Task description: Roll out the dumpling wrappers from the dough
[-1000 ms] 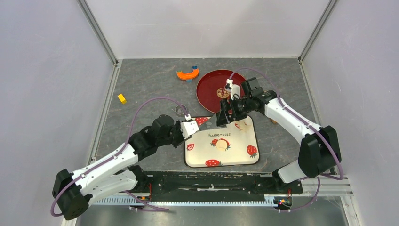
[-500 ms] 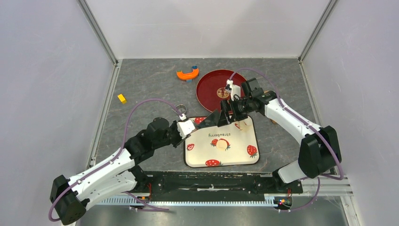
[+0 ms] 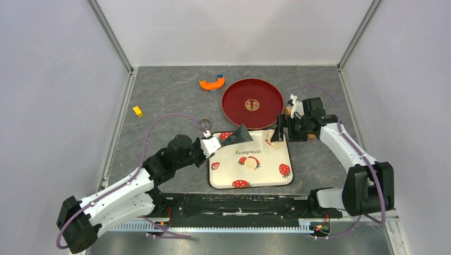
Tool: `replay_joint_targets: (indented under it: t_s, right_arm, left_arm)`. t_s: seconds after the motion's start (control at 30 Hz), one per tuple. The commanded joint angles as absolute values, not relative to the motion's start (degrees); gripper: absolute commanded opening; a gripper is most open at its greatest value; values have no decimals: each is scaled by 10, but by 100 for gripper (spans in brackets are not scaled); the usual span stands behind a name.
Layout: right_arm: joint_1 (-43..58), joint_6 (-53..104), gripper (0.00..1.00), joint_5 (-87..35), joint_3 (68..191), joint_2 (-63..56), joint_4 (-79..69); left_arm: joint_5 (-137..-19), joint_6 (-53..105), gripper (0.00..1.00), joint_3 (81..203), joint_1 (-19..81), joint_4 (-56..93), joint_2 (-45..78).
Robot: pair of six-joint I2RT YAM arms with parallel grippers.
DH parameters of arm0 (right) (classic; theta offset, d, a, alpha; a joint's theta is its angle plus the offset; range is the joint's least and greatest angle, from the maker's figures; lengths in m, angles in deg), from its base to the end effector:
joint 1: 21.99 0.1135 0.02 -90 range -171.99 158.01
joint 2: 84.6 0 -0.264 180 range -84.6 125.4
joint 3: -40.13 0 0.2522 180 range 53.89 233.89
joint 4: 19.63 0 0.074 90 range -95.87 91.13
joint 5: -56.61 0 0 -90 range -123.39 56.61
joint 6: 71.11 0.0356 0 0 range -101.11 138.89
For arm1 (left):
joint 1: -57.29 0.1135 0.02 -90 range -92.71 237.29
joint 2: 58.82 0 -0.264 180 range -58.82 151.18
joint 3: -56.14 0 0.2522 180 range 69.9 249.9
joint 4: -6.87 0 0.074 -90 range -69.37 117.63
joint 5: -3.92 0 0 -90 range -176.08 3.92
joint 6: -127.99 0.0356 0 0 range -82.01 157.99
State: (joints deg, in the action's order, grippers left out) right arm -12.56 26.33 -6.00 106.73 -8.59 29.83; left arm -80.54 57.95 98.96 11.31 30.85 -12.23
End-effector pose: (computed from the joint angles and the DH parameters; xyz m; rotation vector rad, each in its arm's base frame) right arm 0.2534 0.0587 0.2380 -0.2201 2.5791 0.7280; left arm 0.1275 -0.1369 0.2377 1.1792 1.7066 -0.3796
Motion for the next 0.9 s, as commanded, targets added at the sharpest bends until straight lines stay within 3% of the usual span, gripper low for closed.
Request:
replay_joint_targets:
  t_s: [0.0, 0.23, 0.4, 0.7, 0.87]
  right_arm:
    - [-157, 249, 93, -102, 1009, -113, 311]
    - [-177, 235, 92, -155, 936, -119, 300]
    - [-178, 227, 84, -160, 921, -95, 288]
    - [-178, 205, 51, -157, 916, -52, 275]
    - [-178, 199, 38, -150, 915, -39, 274]
  left_arm:
    - [-812, 621, 2, 983, 119, 292, -121]
    - [-787, 693, 2, 985, 131, 357, -93]
    - [-789, 731, 2, 981, 137, 379, -74]
    - [-794, 744, 2, 951, 139, 338, -62]
    - [-795, 779, 2, 938, 139, 326, -51]
